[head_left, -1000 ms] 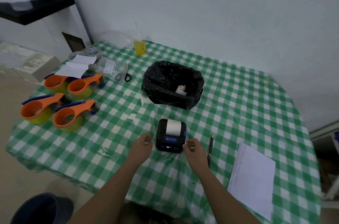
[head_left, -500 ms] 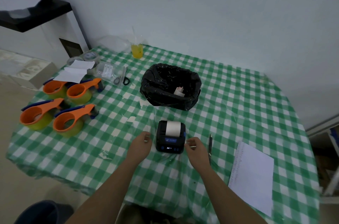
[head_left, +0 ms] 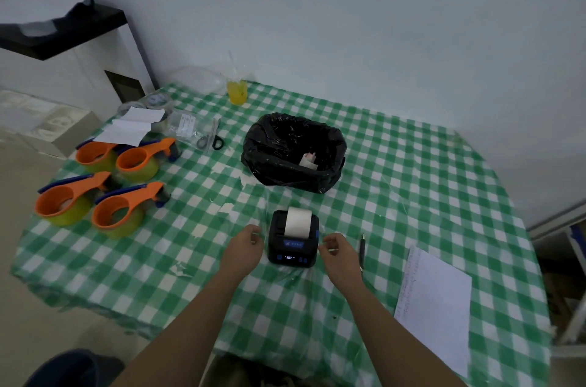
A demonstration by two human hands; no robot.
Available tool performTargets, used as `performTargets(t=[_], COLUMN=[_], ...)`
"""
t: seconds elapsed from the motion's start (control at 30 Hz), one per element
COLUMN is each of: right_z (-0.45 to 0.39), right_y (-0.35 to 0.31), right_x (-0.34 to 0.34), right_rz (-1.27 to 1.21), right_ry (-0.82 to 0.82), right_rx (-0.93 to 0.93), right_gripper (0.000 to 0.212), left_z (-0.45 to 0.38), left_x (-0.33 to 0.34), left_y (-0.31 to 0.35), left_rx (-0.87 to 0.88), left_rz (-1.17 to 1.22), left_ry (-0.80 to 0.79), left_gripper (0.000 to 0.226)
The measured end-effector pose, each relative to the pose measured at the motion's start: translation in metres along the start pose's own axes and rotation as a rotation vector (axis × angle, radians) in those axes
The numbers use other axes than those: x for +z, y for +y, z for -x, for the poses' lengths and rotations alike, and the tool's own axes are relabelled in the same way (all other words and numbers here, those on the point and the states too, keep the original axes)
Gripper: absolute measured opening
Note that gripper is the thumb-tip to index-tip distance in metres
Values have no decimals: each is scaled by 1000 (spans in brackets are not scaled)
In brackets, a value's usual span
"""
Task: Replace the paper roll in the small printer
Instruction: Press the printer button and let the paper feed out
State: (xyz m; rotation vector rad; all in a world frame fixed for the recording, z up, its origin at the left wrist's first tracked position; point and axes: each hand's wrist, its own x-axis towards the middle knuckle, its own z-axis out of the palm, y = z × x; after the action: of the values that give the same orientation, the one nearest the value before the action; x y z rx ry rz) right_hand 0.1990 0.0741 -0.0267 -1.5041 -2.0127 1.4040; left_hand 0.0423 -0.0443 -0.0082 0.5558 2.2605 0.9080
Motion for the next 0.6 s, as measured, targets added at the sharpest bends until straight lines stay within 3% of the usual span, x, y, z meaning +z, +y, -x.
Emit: performTargets(t=[0.6], right_z=[-3], right_y=[-3], right_x=[-1], right_rz=[6], right_ry=[-21], right_rx=[-36], right_gripper=[12], left_z=[4], left_x=[-2], left_y=[1], left_rx=[22], left_rz=[-18], left_ry=[6], left_gripper=[29])
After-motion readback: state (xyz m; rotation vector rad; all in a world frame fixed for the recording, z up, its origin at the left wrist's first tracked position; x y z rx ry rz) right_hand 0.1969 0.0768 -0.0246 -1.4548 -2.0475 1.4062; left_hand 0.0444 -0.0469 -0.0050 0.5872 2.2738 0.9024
